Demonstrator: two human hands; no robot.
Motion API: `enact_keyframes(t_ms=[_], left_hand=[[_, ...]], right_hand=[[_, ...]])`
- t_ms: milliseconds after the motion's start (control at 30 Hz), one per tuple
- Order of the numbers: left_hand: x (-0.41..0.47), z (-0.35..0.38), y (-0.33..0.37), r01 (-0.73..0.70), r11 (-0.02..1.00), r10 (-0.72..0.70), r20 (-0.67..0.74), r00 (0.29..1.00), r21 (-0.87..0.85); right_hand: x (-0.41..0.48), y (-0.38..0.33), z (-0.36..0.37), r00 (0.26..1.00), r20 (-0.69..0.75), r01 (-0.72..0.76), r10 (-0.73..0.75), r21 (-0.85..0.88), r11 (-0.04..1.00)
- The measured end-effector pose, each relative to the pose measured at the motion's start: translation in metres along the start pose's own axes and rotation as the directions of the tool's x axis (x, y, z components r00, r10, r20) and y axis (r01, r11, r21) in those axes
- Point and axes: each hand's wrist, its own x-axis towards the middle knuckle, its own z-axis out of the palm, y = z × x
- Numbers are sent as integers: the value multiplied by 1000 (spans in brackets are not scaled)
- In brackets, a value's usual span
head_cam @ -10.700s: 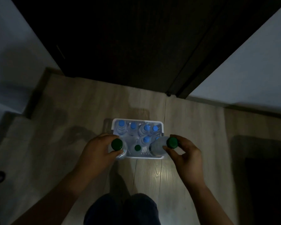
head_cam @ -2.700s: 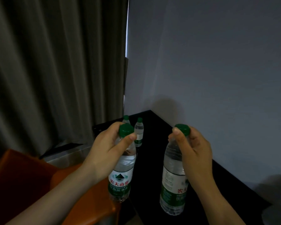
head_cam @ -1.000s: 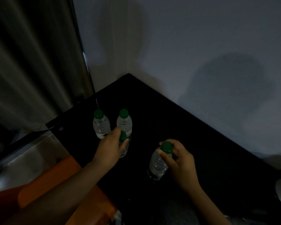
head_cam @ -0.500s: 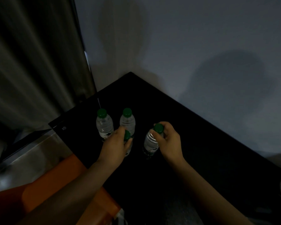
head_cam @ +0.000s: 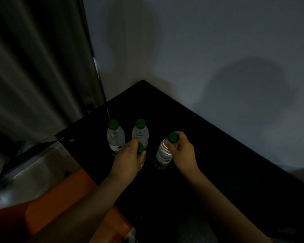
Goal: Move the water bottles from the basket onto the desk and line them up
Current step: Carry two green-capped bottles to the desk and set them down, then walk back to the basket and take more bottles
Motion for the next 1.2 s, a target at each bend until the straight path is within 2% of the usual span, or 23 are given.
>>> enact_keyframes(t_ms=[133,233,300,367,433,533,600,767,867,967,1100,1200], left_hand=[[1,-1,-1,15,1000,-15,10,1000,-22],[1,-1,-2,17,1000,-17,4,1000,-17],[2,-1,-1,19,1000,-19,3,1000,1],[3,-2,-1,25,1000,-25,20,999,16],[4,-3,-1,27,999,-28,37,999,29],[7,-7,0,-1,994,-10,98,995,107],[11,-13,3,-33,984,7,147,989,177],[8,-26,29,-293,882,199,271,942,370],[-10,-23,58,-438,833,310,371,875,337],[-35,-13,84,-514,819,334,517,788,255],[-63,15,112,-701,683,324,775,542,205],[-90,44,132,-772,615,311,851,423,159]], right_hand=[[-6,-4,-8,997,60,-56,57,-19,998],[-26,0,-24,990,58,-115,130,-203,972],[-46,6,-38,981,120,-93,155,-412,906],[-67,11,-49,958,210,-25,194,-614,789],[-87,15,-54,925,256,-17,279,-708,706],[-113,19,-57,894,248,-72,374,-743,665],[-127,22,-61,895,223,-98,386,-747,658],[-168,20,-67,927,77,-185,367,-758,626],[-192,13,-71,933,-13,-246,360,-753,610],[-214,6,-82,924,-76,-300,374,-751,588],[-246,0,-108,904,-161,-381,396,-722,577],[-277,0,-129,879,-250,-458,407,-678,575]])
